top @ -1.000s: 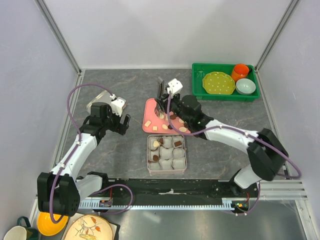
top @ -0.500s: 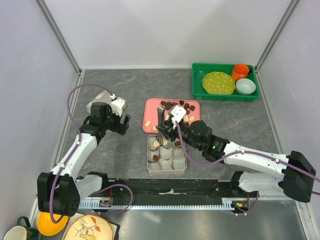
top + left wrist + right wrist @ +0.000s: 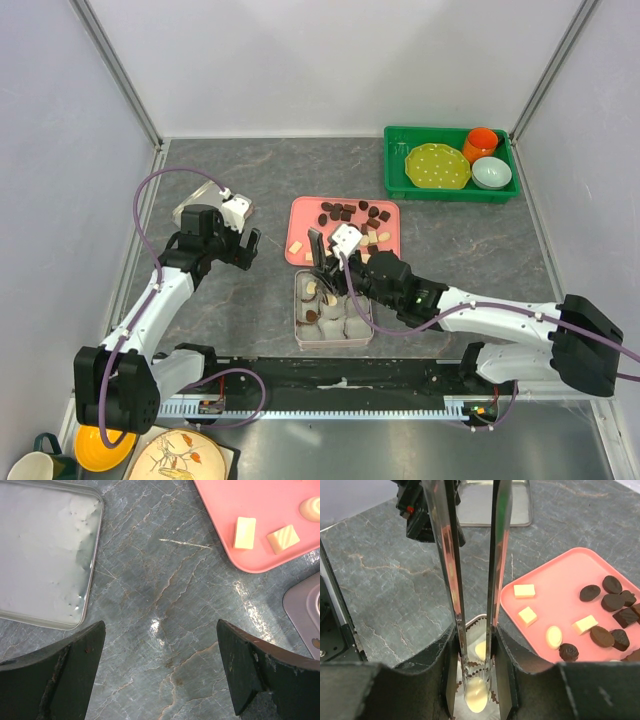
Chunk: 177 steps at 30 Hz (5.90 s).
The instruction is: Pack the chocolate
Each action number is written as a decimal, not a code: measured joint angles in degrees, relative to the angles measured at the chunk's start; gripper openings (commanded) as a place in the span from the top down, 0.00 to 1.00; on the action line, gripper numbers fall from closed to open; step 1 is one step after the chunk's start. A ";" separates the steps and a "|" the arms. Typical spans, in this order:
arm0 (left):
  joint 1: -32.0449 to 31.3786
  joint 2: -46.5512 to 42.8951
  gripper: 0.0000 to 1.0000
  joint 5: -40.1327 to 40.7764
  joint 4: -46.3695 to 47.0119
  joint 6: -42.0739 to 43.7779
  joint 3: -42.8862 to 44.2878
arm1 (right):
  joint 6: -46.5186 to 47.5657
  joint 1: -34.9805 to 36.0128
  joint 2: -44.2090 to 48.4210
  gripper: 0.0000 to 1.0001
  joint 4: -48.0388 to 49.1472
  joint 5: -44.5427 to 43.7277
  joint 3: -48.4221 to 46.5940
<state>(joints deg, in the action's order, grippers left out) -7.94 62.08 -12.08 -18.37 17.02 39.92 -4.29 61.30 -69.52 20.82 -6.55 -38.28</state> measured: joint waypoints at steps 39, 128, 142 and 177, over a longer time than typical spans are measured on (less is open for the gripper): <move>0.00 0.00 0.01 0.00 0.00 0.00 0.00 | 5.62 -12.68 -15.89 0.59 10.47 -9.94 -12.98; -0.04 25.51 0.01 3.91 3.69 -9.20 29.14 | 6.27 -13.53 -38.03 0.39 21.22 11.06 -21.07; -7.69 26.75 0.01 -1.09 0.00 -10.03 29.46 | 9.81 -13.57 -35.34 0.38 17.99 11.32 -20.98; -2.93 19.96 0.01 0.63 -6.29 -8.63 32.57 | 13.35 -13.84 -34.27 0.44 11.85 11.80 -22.93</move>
<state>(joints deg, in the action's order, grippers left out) -10.87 82.04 -11.44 -24.67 8.38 72.49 9.06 47.46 -103.79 32.67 5.26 -61.21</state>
